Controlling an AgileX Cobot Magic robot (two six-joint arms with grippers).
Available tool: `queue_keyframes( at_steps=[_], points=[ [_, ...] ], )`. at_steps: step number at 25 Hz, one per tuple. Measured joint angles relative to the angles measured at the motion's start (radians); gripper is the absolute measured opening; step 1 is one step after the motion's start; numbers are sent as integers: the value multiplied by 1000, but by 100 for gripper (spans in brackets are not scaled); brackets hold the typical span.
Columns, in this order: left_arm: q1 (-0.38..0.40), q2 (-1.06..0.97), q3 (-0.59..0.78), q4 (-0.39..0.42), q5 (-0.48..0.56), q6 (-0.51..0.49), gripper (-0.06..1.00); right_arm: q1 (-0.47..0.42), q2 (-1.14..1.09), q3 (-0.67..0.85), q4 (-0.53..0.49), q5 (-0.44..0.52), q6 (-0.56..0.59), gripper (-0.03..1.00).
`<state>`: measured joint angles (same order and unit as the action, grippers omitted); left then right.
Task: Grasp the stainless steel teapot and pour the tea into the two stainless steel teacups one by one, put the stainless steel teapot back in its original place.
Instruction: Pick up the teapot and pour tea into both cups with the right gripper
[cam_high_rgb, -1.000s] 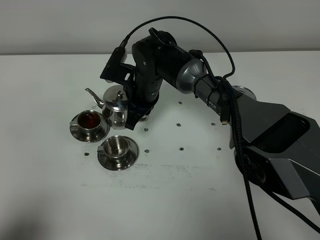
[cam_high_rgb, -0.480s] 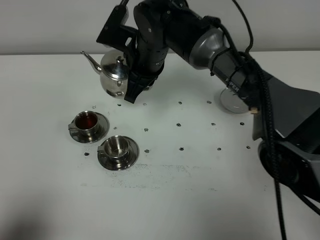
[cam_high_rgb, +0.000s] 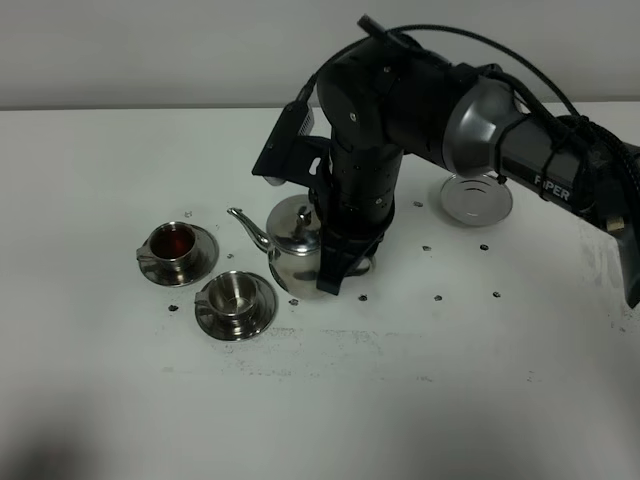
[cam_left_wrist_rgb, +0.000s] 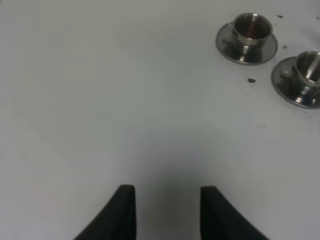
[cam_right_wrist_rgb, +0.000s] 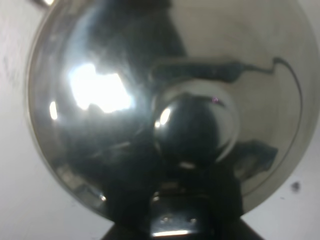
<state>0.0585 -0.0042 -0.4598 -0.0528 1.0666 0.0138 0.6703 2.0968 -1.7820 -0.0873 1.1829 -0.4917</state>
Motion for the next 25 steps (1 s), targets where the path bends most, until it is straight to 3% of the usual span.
queue_keyframes(
  at_steps=[12, 18, 25],
  points=[
    [0, 0, 0, 0, 0, 0, 36, 2, -18, 205, -126, -170, -341, 18],
    [0, 0, 0, 0, 0, 0, 36, 22, -19, 206, -232, -249, -369, 18],
    [0, 0, 0, 0, 0, 0, 36, 25, -19, 206, -333, -263, -380, 18]
  ],
)
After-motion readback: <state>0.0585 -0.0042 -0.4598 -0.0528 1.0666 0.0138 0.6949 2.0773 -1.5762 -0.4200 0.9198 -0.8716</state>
